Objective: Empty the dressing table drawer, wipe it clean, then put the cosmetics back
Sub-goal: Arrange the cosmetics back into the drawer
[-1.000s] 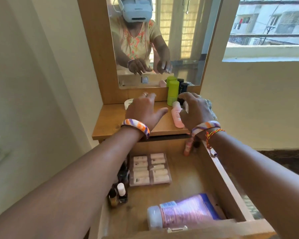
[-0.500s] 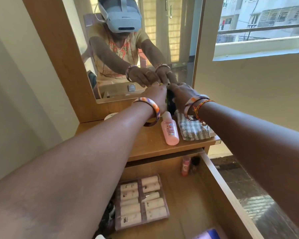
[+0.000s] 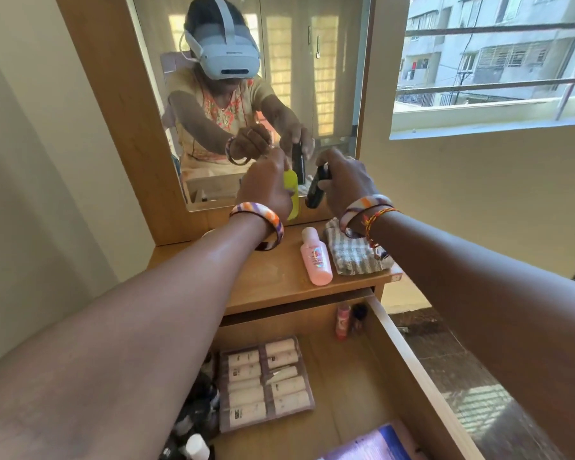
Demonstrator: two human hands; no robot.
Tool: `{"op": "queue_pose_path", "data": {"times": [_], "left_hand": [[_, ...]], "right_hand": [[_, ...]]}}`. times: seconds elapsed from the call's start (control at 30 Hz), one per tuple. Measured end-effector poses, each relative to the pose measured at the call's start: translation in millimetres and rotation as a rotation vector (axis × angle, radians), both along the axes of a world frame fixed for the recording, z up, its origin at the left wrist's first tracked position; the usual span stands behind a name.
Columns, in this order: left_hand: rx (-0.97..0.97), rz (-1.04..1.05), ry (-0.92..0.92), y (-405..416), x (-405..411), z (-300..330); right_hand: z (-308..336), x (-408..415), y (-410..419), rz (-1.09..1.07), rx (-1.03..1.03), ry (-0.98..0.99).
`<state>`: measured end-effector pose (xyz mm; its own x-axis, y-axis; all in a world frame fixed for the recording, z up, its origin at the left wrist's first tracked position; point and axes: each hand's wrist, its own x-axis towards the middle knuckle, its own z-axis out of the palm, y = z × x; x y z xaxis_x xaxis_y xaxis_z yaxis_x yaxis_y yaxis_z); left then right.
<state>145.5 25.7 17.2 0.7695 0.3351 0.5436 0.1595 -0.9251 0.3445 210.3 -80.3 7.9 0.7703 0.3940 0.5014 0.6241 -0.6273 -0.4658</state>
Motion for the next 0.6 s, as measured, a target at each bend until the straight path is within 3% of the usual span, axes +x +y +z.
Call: {"op": "queue_pose_path", "data": {"times": [0.17, 0.33, 0.47, 0.6], "left_hand": [[-0.125, -0.048, -0.089, -16.1, -38.4, 22.4], [-0.304, -0.108, 0.04, -40.7, -83.3, 12.8], [-0.365, -0.159, 0.188, -61.5, -115.5, -14.2], [-0.326, -0.181, 0.376, -80.4, -126.3, -46.0]], "right_hand": [[14.3, -27.7, -27.1, -0.023, 0.106, 0.127], [9.0, -63.8, -58.4, 0.014, 0.057, 0.282], [-9.6, -90.1, -78.0, 0.027, -0.132, 0.415], [-100.3, -44.1, -97.6, -0.006, -0.448, 0.482]]}}
